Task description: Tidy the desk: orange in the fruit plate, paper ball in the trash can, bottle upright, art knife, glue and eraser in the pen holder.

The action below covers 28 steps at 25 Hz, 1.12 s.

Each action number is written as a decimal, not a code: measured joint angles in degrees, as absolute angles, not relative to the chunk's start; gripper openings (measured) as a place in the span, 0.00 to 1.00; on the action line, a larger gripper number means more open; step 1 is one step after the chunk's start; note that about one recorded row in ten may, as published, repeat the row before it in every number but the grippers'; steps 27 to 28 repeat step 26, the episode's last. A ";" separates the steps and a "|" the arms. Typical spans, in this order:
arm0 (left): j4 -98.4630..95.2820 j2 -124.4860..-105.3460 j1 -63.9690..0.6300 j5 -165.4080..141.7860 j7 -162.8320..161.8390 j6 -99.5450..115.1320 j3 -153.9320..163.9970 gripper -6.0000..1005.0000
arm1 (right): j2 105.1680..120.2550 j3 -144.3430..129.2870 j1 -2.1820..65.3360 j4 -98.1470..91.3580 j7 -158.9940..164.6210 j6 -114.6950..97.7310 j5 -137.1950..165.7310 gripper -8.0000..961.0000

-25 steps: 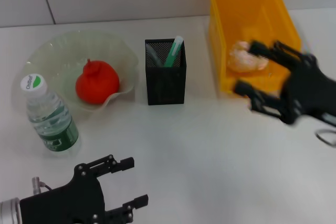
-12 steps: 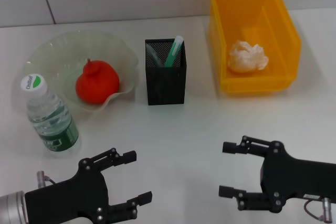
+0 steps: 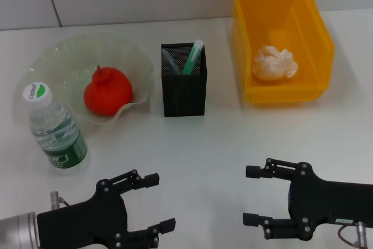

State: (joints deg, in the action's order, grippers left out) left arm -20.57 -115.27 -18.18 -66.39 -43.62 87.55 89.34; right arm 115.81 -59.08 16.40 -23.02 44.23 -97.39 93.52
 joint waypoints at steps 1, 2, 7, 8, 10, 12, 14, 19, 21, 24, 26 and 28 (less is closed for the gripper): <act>-20.57 -115.27 -18.18 -66.39 -43.62 87.55 89.34 0.80 | 115.94 -59.07 16.43 -23.00 44.28 -97.29 93.53 0.81; -20.57 -115.27 -18.18 -66.39 -43.62 87.55 89.34 0.80 | 116.01 -59.03 16.43 -22.99 44.30 -97.13 93.55 0.81; -20.56 -115.47 -18.45 -67.52 -43.78 87.44 88.94 0.80 | 116.15 -59.01 16.44 -23.03 44.56 -96.66 93.58 0.81; -20.56 -115.48 -18.46 -67.53 -43.79 87.44 88.89 0.80 | 116.22 -59.00 16.51 -23.10 44.77 -96.50 93.59 0.81; -20.52 -115.49 -18.46 -67.56 -43.80 87.44 88.86 0.80 | 116.26 -58.99 16.55 -23.12 44.81 -96.45 93.60 0.81; -20.52 -115.49 -18.46 -67.56 -43.80 87.44 88.86 0.80 | 116.38 -58.98 16.62 -23.15 44.82 -96.29 93.61 0.81; -20.48 -115.49 -18.37 -67.58 -43.82 87.42 88.78 0.80 | 116.53 -58.97 16.66 -23.24 44.82 -96.04 93.60 0.81; -20.48 -115.49 -18.27 -67.59 -43.83 87.33 88.77 0.80 | 116.75 -58.97 16.73 -23.31 44.82 -95.76 93.61 0.81; -20.48 -115.49 -18.21 -67.59 -43.83 87.27 88.76 0.80 | 116.80 -58.97 16.72 -23.32 44.82 -95.41 93.61 0.81; -20.48 -115.49 -18.13 -67.58 -43.81 87.08 88.54 0.80 | 116.93 -58.97 16.71 -23.31 44.82 -95.00 93.61 0.81; -20.48 -115.52 -18.10 -67.59 -43.65 86.87 88.14 0.80 | 117.11 -58.97 16.67 -23.32 44.82 -94.88 93.57 0.81; -20.48 -115.52 -18.10 -67.59 -43.65 86.87 88.14 0.80 | 117.11 -58.97 16.67 -23.32 44.82 -94.88 93.57 0.81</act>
